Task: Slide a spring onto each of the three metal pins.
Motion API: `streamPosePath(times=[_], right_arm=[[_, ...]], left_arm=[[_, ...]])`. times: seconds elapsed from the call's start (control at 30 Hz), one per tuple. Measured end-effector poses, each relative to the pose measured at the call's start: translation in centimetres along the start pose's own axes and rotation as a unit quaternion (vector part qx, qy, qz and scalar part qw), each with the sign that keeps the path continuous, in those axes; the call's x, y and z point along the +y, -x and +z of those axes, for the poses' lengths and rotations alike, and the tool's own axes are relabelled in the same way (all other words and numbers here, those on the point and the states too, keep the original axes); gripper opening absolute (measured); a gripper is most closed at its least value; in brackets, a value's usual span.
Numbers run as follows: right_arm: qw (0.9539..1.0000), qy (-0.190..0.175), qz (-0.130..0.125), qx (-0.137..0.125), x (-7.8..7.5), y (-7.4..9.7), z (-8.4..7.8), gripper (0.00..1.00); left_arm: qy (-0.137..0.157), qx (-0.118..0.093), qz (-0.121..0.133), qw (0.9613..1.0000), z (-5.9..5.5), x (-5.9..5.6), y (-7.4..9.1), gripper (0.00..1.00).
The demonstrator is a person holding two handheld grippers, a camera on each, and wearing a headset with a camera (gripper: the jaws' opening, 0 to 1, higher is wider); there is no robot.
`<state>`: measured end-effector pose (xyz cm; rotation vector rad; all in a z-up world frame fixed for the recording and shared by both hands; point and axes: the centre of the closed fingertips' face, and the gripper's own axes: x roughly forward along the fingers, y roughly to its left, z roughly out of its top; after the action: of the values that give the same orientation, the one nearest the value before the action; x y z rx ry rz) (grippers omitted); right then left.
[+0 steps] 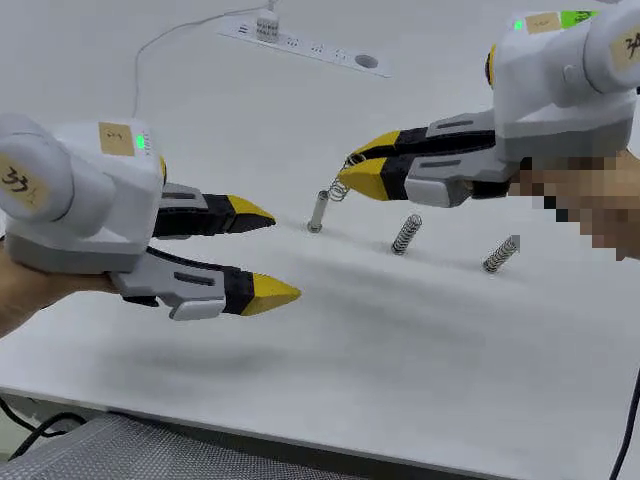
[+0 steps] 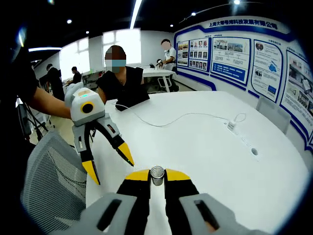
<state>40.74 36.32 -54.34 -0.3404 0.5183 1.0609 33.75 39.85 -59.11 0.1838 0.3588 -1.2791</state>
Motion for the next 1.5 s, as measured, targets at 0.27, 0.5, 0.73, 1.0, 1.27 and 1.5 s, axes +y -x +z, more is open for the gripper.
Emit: streamPosePath(times=[0.27, 0.5, 0.73, 1.0, 1.27, 1.5], right_arm=[[0.9997, -0.013, -0.017, 0.012, -1.5, -1.4, -0.6, 0.11], [0.9992, -0.025, -0.017, 0.026, -2.2, -2.9, -1.4, 0.11], [0.9983, -0.039, -0.012, 0.042, -2.4, -3.8, -2.2, 0.11], [0.9971, -0.043, -0.015, 0.061, -2.0, -4.4, -3.2, 0.11], [0.9962, -0.027, -0.013, 0.082, -1.8, -5.3, -4.2, 0.11], [0.9951, -0.018, -0.015, 0.096, -1.6, -5.8, -5.2, 0.11]], left_arm=[[0.029, -0.003, -0.002, 0.9996, -0.6, 0.2, 0.6, 0.6], [0.038, 0.013, 0.001, 0.9992, -1.7, 0.7, 1.1, 0.69], [0.04, 0.021, 0.013, 0.9989, -2.3, 1.2, 1.3, 0.78], [0.043, 0.026, 0.018, 0.9986, -2.5, 1.3, 1.2, 0.83], [0.043, 0.033, 0.019, 0.9983, -2.7, 1.3, 1.2, 0.85], [0.039, 0.05, 0.012, 0.9979, -3.5, 1.0, 1.4, 0.85]])
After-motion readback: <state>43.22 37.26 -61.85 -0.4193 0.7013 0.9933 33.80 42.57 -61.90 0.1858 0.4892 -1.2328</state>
